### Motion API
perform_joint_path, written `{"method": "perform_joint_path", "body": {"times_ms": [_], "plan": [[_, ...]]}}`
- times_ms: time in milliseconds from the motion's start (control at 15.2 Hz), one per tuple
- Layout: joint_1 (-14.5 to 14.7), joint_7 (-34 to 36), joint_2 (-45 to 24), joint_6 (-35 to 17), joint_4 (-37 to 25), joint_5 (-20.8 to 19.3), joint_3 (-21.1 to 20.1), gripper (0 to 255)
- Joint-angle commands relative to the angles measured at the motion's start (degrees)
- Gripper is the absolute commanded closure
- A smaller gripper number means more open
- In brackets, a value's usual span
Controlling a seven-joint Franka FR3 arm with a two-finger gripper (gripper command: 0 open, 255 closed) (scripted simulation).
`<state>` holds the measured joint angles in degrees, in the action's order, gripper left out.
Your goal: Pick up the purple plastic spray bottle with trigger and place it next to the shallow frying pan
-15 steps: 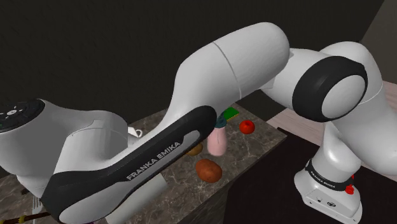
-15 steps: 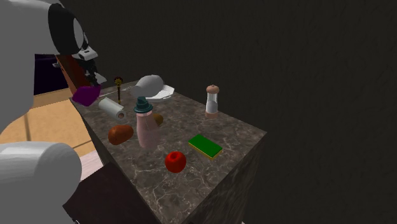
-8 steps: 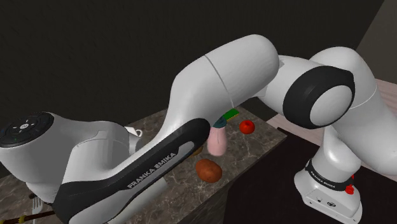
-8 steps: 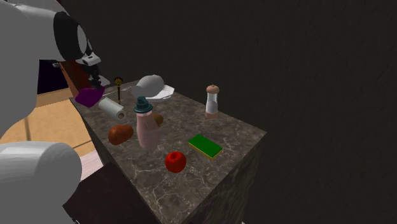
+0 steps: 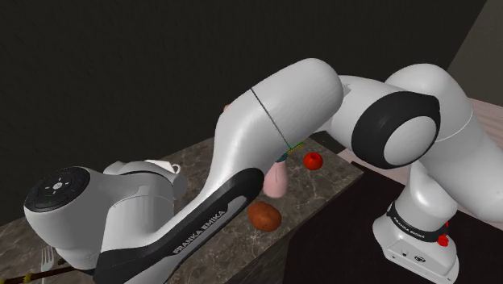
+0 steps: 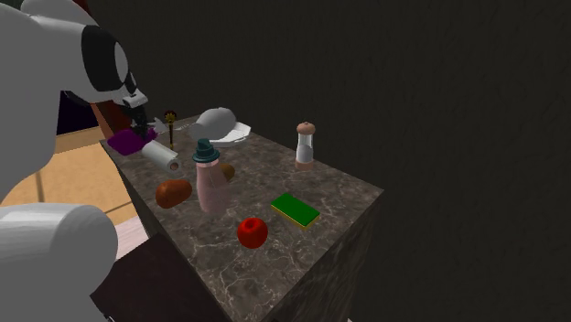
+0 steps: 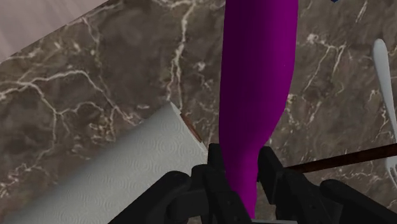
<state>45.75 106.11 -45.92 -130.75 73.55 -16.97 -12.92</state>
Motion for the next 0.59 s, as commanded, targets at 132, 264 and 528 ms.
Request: {"method": "perform_joint_path", "body": {"times_ms": [132, 264, 528], "plan": [[0.6, 0.3, -2.3, -1.3, -0.3, -0.2, 0.1, 255], [0.7, 0.5, -3.2, -2.2, -0.2, -0.4, 0.3, 255], [0.9, 0.8, -5.0, -4.0, -0.1, -0.8, 0.7, 255]]}}
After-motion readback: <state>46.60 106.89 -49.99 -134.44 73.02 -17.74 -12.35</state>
